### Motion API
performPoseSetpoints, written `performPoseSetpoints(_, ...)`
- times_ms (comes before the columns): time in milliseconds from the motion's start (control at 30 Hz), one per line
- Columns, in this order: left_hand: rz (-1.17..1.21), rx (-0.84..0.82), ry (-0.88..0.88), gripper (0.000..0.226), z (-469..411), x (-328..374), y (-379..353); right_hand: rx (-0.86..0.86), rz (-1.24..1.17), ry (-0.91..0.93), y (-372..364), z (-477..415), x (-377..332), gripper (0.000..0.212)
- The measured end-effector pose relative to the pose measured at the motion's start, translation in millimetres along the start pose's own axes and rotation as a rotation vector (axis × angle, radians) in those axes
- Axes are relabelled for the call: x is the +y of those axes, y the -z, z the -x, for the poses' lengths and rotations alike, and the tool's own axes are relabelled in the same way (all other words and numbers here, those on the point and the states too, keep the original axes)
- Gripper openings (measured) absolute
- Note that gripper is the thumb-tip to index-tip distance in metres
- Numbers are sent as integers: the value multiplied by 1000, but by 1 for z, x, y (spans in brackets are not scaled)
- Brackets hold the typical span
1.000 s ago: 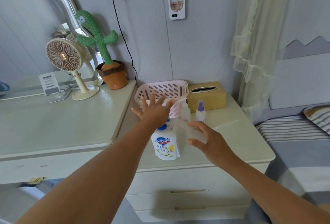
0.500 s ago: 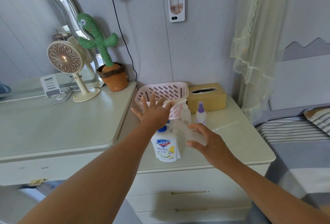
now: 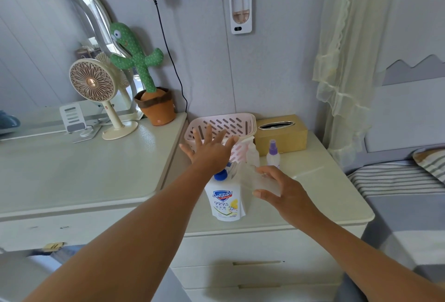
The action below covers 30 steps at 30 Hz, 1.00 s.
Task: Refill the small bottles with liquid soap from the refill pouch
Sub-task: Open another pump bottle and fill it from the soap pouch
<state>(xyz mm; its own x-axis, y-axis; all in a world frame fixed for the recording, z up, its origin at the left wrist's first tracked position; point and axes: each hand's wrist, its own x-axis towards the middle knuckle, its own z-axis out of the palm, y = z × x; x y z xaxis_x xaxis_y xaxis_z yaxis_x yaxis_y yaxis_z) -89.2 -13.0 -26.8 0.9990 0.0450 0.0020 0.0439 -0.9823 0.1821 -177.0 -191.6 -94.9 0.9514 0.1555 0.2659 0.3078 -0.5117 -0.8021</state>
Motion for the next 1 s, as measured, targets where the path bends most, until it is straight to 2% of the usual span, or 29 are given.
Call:
performPoseSetpoints(133, -57, -8, -21, 49, 8, 1, -5, -16, 4, -13, -4, 4, 2, 43)
performPoseSetpoints(400, -89, 60, -38, 64, 1, 3, 5, -1, 10, 0, 3, 3, -3, 42)
performPoseSetpoints(633, 1, -11, 12, 58, 1, 0, -10, -16, -2, -27, -4, 5, 3, 43)
performPoseSetpoints(1000, -46, -20, -9, 64, -4, 3, 7, -11, -29, -17, 2, 0, -5, 38)
